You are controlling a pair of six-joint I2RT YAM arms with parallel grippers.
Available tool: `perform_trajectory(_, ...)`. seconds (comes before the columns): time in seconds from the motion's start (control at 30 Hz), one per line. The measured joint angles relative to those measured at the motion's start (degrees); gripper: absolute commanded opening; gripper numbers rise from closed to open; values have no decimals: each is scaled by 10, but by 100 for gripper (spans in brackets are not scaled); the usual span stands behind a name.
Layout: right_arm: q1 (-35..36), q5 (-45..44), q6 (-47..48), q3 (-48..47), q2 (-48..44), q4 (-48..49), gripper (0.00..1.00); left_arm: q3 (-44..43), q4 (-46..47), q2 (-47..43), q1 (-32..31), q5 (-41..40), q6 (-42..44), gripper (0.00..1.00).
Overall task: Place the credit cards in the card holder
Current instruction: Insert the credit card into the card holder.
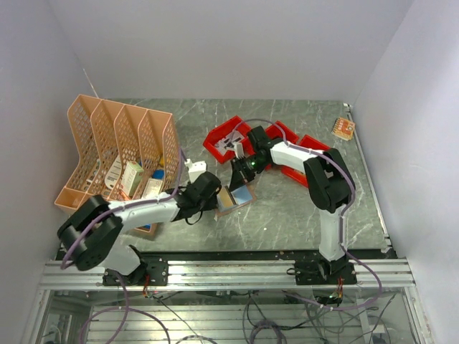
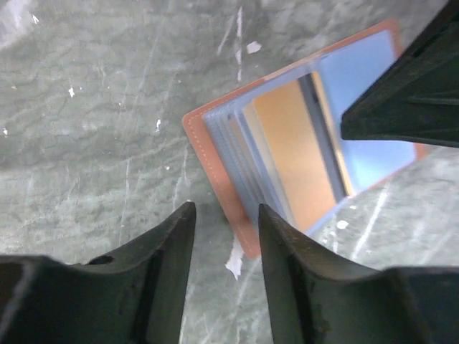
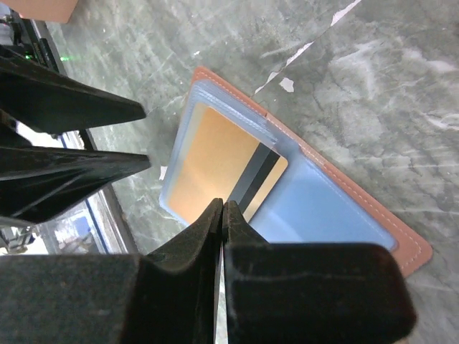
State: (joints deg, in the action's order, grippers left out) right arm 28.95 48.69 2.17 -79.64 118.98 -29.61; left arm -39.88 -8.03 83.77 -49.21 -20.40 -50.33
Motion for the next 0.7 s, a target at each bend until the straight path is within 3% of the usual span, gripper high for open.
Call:
perform_trajectory(0.13,-3,-1,17,9,-26,2,5,19,3,-66,0,8,-2,71)
perform_trajectory(0.3,-5,-19,60,15,-68,4,12,81,59,-122,7,47,-26,76)
perform_trajectory(0.33,-9,-28,72,25,-85,8,18,87,67,-122,10,54,-30,77)
perform_trajectory(0.43,-26,-71,104,83,-167,41,82,94,92,-112,20,76,-37,79)
perform_trajectory(0.47,-33,-85,122,115,-208,63,92,94,103,-107,24,82,-38,80)
perform_trajectory(0.5,-40,-92,127,137,-239,79,92,94,109,-104,27,86,-39,80)
perform_trajectory(0.6,-65,-72,165,169,-287,113,72,96,134,-92,41,103,-41,79)
perform_trajectory(0.7,-82,-69,194,135,-251,96,67,106,157,-84,58,115,-45,76)
